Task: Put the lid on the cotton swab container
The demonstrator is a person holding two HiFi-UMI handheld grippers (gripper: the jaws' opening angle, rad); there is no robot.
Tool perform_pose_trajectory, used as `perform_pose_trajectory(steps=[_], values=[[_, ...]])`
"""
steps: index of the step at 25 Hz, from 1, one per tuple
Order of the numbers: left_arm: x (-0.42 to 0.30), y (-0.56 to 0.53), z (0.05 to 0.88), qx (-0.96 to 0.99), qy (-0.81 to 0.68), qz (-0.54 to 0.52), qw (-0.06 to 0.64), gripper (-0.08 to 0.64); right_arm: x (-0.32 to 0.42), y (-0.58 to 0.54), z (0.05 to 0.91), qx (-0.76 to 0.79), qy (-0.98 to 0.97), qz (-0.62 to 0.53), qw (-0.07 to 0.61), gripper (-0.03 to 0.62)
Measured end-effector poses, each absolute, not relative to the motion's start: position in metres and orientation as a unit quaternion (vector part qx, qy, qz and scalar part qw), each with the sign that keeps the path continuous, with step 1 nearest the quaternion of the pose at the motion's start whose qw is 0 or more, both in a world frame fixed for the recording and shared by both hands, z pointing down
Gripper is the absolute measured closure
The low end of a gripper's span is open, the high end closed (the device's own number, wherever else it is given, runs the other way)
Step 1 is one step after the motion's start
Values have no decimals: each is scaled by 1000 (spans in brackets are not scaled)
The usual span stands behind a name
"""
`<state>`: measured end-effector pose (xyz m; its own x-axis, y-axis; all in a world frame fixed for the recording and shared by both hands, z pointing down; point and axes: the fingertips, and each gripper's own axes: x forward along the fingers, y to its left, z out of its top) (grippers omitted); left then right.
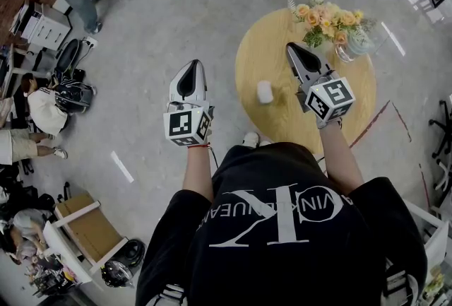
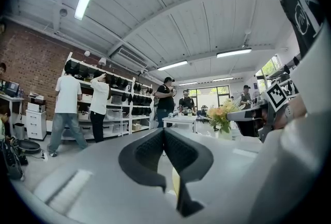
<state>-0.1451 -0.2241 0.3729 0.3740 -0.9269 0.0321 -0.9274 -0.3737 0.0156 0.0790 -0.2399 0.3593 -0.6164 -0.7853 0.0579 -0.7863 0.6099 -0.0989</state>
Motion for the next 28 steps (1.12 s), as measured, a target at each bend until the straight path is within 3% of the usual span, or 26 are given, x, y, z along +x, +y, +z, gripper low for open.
perform_pose_trajectory(steps=[28], values=[[-154, -220, 384, 820, -571, 12, 26, 548, 78, -238, 371, 440, -895, 71, 8, 572]])
